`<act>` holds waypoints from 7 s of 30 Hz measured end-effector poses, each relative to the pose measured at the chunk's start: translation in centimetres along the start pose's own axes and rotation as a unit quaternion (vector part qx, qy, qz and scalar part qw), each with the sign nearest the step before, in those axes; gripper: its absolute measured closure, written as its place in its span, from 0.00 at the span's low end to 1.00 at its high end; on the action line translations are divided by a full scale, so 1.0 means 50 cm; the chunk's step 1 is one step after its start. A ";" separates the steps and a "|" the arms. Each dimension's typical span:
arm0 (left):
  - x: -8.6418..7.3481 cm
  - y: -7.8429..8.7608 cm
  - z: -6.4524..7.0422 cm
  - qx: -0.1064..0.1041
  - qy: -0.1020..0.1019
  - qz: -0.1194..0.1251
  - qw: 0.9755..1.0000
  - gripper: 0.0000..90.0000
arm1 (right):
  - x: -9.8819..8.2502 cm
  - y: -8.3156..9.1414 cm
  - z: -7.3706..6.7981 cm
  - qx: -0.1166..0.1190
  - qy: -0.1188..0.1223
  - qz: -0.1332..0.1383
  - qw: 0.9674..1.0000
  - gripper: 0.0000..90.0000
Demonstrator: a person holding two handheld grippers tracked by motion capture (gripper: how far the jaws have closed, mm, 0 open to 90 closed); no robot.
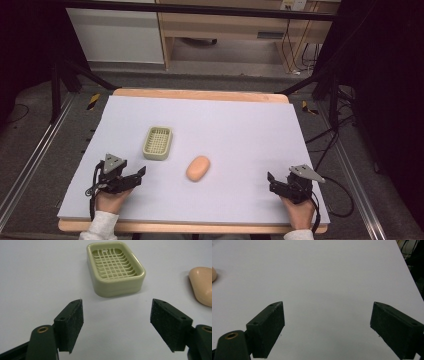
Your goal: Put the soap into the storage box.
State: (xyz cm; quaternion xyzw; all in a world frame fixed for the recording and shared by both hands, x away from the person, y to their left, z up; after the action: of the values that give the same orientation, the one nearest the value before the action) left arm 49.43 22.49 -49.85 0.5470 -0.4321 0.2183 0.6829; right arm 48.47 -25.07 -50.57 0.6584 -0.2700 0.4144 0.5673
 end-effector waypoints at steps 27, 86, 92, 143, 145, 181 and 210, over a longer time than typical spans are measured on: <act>0.040 0.005 0.094 -0.041 -0.033 0.015 0.999 0.29 | 0.007 0.009 -0.003 -0.003 0.000 0.016 1.000 0.14; 0.136 -0.076 0.254 -0.098 -0.081 -0.013 0.992 0.22 | 0.004 0.004 -0.011 0.001 0.007 0.008 1.000 0.12; 0.135 -0.092 0.267 -0.100 -0.089 -0.026 0.991 0.22 | 0.004 0.003 -0.013 0.003 0.007 0.006 1.000 0.12; 0.069 -0.196 0.317 -0.106 -0.124 -0.112 0.980 0.21 | 0.001 -0.002 -0.018 0.011 0.006 0.001 1.000 0.12; 0.066 -0.199 0.318 -0.104 -0.127 -0.115 0.980 0.21 | 0.001 -0.002 -0.019 0.012 0.006 0.000 1.000 0.12; 0.049 -0.217 0.325 -0.089 -0.121 -0.134 0.980 0.35 | -0.001 -0.006 -0.022 0.016 0.006 -0.007 1.000 0.12; 0.084 -0.170 0.303 -0.097 -0.111 -0.106 0.983 0.35 | -0.002 -0.005 -0.020 0.016 0.010 -0.009 1.000 0.11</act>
State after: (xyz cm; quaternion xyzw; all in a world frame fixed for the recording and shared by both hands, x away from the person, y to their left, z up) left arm 52.90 4.97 -50.71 0.5416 -0.4641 0.0393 0.6999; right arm 48.36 -24.08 -50.79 0.6659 -0.2518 0.4203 0.5626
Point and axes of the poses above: each handheld gripper's, and its own axes: y roughly backward along the jaws, x roughly out of its top, z roughly to its right, the point moved 8 cm from there along -y, roughly forward along the jaws, and after that the axes turned 1 degree about x, right-handed, at the moved point
